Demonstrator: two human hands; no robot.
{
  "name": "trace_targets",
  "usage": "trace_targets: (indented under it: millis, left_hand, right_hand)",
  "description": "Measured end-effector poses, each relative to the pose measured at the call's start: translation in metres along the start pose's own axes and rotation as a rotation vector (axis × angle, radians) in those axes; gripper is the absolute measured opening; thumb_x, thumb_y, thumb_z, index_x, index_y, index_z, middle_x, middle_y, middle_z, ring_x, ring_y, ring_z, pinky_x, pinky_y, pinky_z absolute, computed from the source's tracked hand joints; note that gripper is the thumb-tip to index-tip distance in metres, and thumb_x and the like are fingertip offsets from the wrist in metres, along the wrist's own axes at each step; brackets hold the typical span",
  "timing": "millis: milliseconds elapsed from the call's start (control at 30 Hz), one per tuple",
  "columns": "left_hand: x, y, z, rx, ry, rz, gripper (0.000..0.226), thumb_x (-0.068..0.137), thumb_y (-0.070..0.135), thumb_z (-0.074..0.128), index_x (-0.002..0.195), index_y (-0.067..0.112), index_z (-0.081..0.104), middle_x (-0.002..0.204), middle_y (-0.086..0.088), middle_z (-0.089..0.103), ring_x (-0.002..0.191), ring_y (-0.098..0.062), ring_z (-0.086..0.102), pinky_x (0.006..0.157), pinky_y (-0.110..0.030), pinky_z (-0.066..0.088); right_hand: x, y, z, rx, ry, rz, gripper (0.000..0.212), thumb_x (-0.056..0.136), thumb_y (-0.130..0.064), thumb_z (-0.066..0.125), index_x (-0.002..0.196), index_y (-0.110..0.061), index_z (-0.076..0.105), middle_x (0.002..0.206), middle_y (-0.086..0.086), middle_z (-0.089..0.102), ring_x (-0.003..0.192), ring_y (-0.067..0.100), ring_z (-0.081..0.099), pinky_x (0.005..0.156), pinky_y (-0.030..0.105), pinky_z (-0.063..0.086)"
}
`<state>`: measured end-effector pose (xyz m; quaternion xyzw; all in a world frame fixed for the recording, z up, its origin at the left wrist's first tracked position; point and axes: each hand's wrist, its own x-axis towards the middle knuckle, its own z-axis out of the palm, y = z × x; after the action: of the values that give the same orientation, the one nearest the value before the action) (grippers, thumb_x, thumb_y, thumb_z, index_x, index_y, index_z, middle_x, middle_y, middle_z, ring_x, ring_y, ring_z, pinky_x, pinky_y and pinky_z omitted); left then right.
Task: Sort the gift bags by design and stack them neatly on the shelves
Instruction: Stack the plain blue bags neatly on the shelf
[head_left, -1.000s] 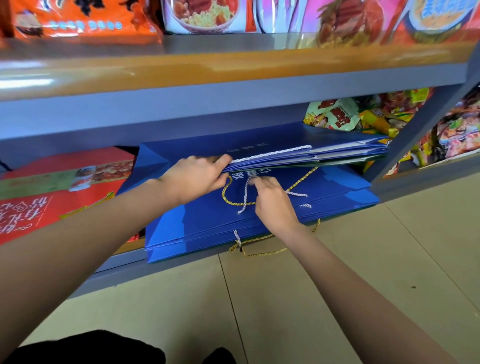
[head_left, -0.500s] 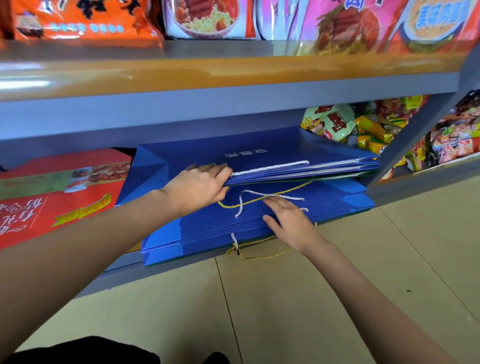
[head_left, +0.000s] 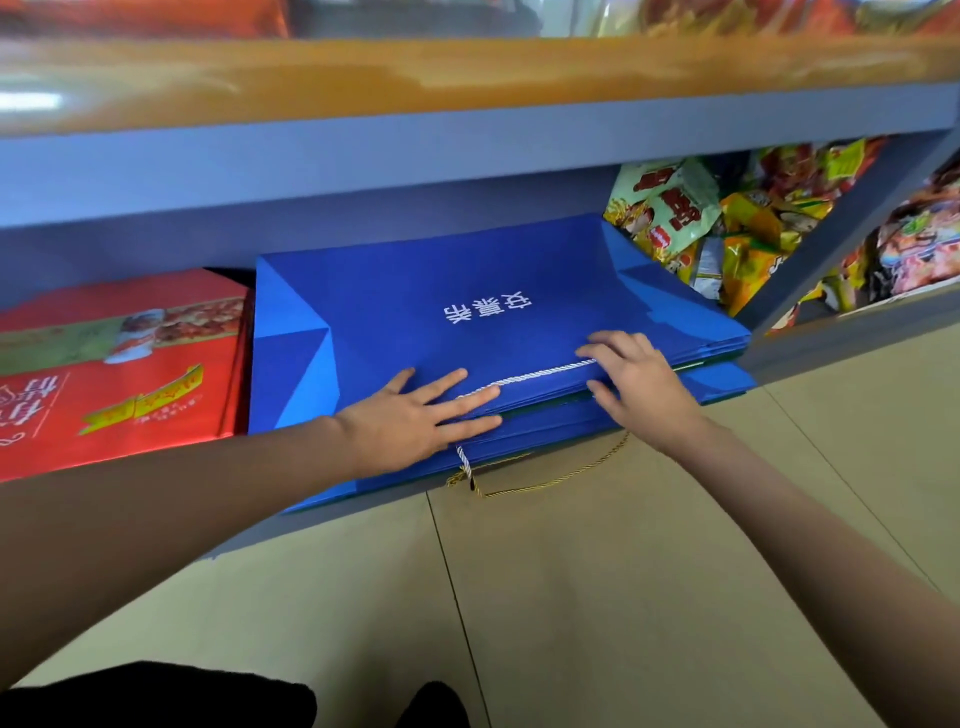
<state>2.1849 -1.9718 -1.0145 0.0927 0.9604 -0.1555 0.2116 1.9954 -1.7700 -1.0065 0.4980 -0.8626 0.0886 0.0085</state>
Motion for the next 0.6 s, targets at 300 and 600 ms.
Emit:
trace_targets:
  millis: [300, 600]
  left_hand:
    - [0.004, 0.0, -0.01, -0.174, 0.052, -0.167, 0.072, 0.097, 0.021, 0.038, 0.144, 0.045, -0.011, 0.151, -0.003, -0.032, 0.144, -0.034, -0.007, 0.116, -0.051, 0.01]
    - [-0.01, -0.009, -0.03, 0.103, 0.101, -0.154, 0.072, 0.092, -0.008, 0.035, 0.147, 0.029, 0.01, 0.14, -0.012, -0.046, 0.141, -0.043, -0.01, 0.116, -0.049, 0.017]
  right_hand:
    - [-0.022, 0.005, 0.003, 0.022, 0.323, 0.148, 0.04, 0.079, -0.016, 0.071, 0.115, -0.006, 0.058, 0.122, 0.016, 0.05, 0.111, 0.033, 0.048, 0.088, 0.046, 0.04]
    - [-0.045, -0.045, 0.044, 0.92, 0.289, 1.132, 0.052, 0.082, -0.021, 0.069, 0.123, -0.005, 0.041, 0.109, 0.011, 0.058, 0.103, 0.03, 0.056, 0.087, 0.035, 0.041]
